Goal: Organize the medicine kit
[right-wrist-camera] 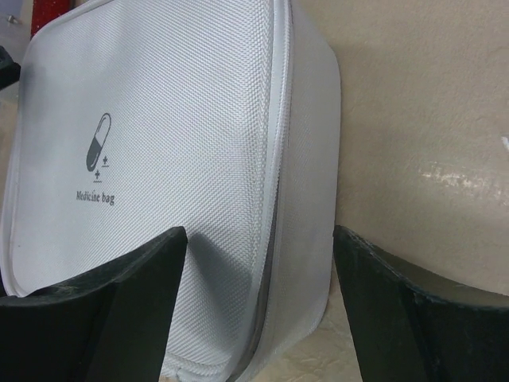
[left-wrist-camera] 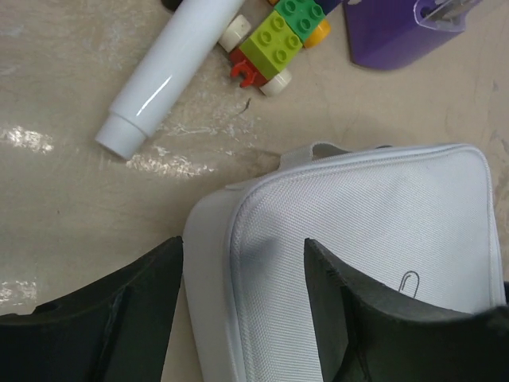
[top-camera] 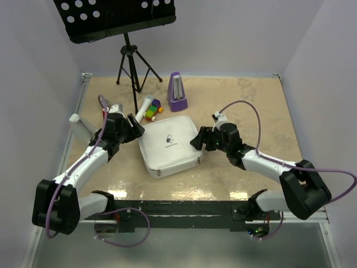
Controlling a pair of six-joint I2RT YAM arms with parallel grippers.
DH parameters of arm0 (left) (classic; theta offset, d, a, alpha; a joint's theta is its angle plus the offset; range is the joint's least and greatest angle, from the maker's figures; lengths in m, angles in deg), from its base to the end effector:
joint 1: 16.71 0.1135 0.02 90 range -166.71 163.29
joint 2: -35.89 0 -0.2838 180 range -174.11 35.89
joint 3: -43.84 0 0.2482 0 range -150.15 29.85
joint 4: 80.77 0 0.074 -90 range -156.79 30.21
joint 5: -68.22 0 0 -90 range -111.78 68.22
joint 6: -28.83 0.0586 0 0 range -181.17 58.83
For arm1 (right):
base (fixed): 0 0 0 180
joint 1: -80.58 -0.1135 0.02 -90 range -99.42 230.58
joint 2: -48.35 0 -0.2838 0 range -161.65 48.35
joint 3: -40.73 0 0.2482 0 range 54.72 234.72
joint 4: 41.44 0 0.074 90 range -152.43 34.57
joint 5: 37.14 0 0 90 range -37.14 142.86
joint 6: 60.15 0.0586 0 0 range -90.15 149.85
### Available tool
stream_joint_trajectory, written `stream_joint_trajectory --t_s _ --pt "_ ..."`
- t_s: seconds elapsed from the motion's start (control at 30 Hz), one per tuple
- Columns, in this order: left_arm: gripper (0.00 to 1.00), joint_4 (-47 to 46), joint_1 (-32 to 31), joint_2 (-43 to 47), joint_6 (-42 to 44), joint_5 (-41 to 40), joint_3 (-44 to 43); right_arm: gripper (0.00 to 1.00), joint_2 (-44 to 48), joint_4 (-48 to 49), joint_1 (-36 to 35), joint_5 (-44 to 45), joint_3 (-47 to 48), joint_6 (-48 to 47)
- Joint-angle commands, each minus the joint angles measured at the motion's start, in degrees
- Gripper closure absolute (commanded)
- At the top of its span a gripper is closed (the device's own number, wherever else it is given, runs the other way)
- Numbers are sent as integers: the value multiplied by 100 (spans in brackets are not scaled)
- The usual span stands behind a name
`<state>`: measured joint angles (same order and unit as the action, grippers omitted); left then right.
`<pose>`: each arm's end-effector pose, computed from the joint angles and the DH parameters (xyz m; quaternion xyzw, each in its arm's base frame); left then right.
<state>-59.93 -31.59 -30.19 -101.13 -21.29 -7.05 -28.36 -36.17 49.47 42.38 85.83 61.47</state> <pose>0.2431 -0.0651 0.2299 -0.1916 0.8703 -0.2123 0.4010 0.2377 0.1559 0.2012 -0.0444 0.8463 0.3396 0.4081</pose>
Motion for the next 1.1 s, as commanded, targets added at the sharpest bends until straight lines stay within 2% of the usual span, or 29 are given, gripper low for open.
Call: stream_joint_trajectory --t_s 0.0,0.13,0.33,0.5,0.6,0.7,0.83,1.07 --pt "32 -62 151 -177 445 -163 -474 20 690 -818 -26 450 273 -191" --pt "24 395 160 112 534 291 -573 19 1315 -1135 -26 521 132 -182" --pt "19 80 -23 1395 -204 1479 867 28 1080 -864 -26 205 9 -94" --pt "21 -227 -218 1458 -372 1796 1528 32 895 -626 -70 90 -105 20" --pt "24 -579 -218 1310 -363 1788 1537 34 833 -442 -175 38 -184 90" --pt "28 -808 -218 801 -188 1542 1301 36 632 -240 -342 29 -202 169" --pt "32 -817 -183 45 102 805 800 41 148 -20 -509 72 -53 283" --pt "36 -958 81 -870 129 505 62 40 -362 -81 -589 160 386 205"
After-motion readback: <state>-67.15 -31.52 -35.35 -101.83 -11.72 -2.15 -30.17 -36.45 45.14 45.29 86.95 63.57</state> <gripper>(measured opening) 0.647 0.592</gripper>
